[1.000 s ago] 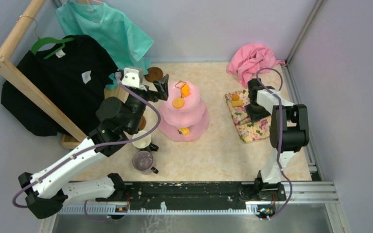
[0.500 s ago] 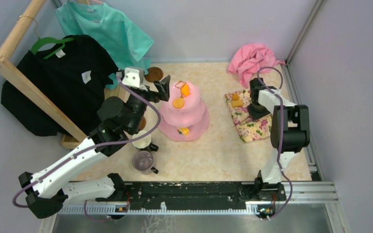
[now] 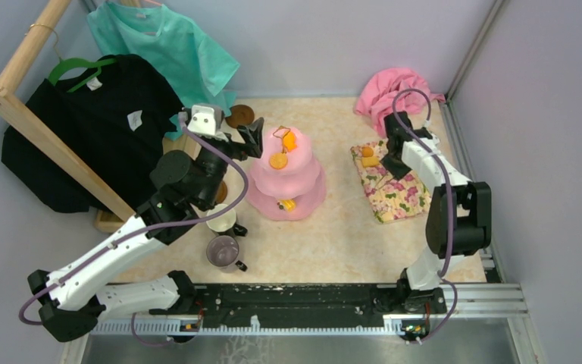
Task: Serve the afternoon tea
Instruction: Pick up the cup from the tray.
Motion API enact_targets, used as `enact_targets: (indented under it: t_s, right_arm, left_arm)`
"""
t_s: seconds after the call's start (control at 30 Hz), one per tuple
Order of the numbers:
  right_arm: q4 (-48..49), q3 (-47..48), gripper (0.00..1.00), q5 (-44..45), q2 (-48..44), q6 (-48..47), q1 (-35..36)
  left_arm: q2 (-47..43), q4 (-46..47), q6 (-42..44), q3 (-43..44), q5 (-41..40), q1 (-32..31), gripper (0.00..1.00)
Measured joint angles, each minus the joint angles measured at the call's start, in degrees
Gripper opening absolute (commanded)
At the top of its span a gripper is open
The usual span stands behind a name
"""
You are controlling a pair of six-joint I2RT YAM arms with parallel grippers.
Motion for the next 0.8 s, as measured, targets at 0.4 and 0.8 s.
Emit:
enact_targets:
  t_s: [0.4,0.8]
  right_arm:
    - [-4.7,1.1,0.15,-0.7,-10.9,-14.9,11.0]
    - [-13.3,5.6,0.15,-2.9,-14.7,-21.9,24.0]
  left_arm:
    - [-0.5,-2.7,-2.3,1.5,-3.5,0.0,0.92]
    - [-1.1,-5.7,-5.9,1.8,-5.5,0.0,0.90]
